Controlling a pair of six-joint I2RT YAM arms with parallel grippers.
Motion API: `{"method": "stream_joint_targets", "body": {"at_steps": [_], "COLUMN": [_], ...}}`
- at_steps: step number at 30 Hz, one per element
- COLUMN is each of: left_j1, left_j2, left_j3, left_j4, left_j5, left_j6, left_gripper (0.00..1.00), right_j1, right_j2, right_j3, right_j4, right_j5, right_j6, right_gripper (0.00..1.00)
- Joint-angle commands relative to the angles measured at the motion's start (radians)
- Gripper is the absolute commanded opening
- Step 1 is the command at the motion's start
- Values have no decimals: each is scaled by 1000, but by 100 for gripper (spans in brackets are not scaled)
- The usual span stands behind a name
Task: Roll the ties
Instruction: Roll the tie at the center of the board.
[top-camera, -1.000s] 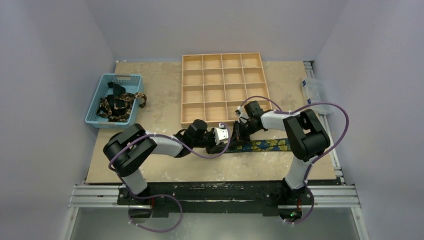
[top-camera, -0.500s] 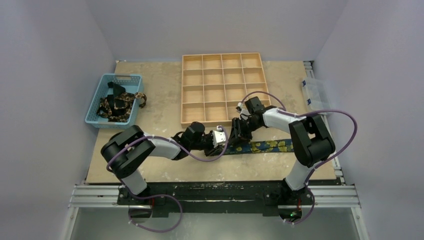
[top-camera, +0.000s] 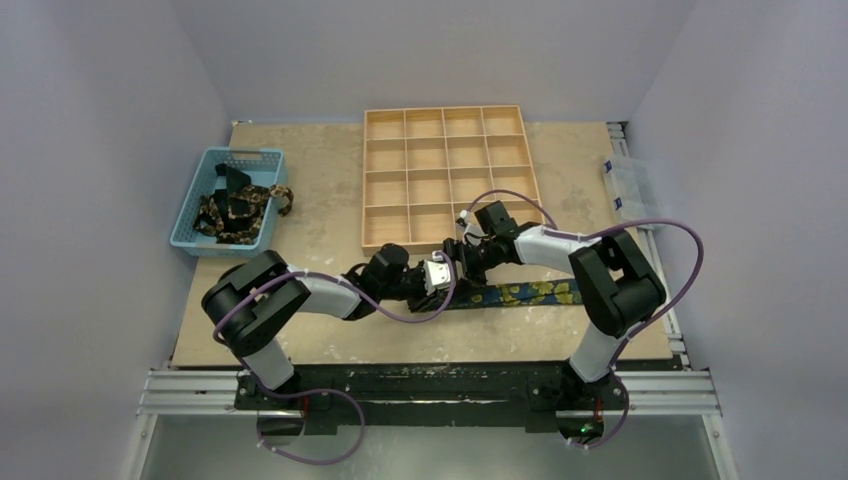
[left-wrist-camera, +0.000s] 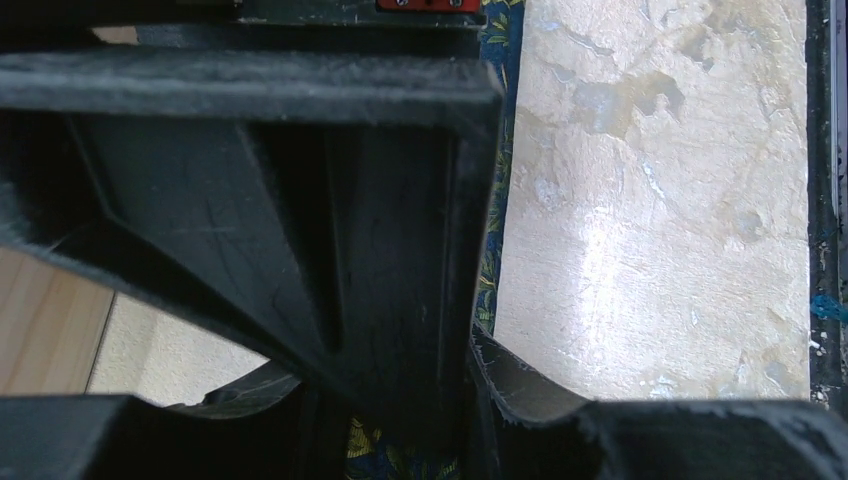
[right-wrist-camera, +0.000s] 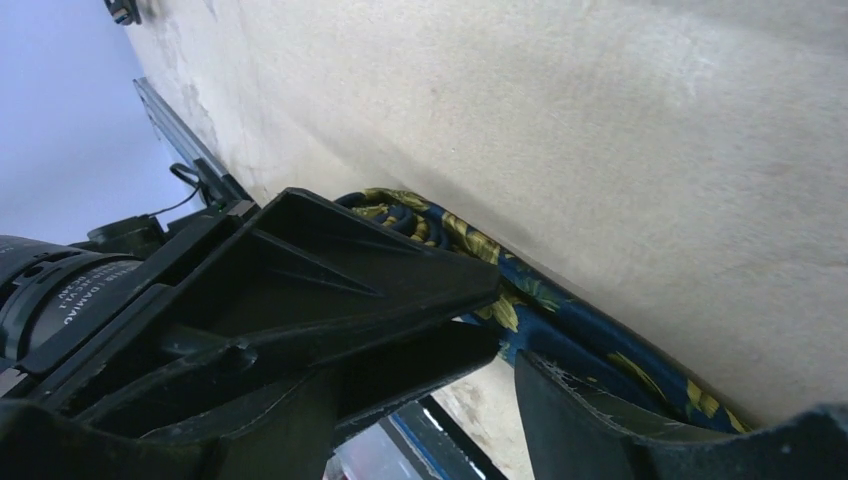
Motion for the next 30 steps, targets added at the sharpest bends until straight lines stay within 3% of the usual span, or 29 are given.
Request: {"method": "stream_joint_targets", "body": {"at_steps": [1, 10, 21, 26, 30], "left_j1": [-2, -2, 0, 24, 109], "left_j2": [-9, -23, -138, -250, -333], "left_j3": [-16, -15, -31, -32, 9], "left_j4": [4, 3, -32, -144, -401], "left_j5": [27, 47, 37, -7, 42], "left_j6": [-6, -11, -25, 27, 92], "left_gripper": [34, 36, 65, 70, 68], "right_j1": [21, 53, 55, 54, 54], "right_j2": [9, 109, 171, 187, 193], "right_j3": [10, 13, -16, -10, -5], "right_j4": [91, 104, 131, 106, 93], "right_j5": [-38, 6, 61, 83, 92], "right_j6": [43, -39, -41, -48, -56], "right_gripper": [65, 64, 65, 65, 64]}}
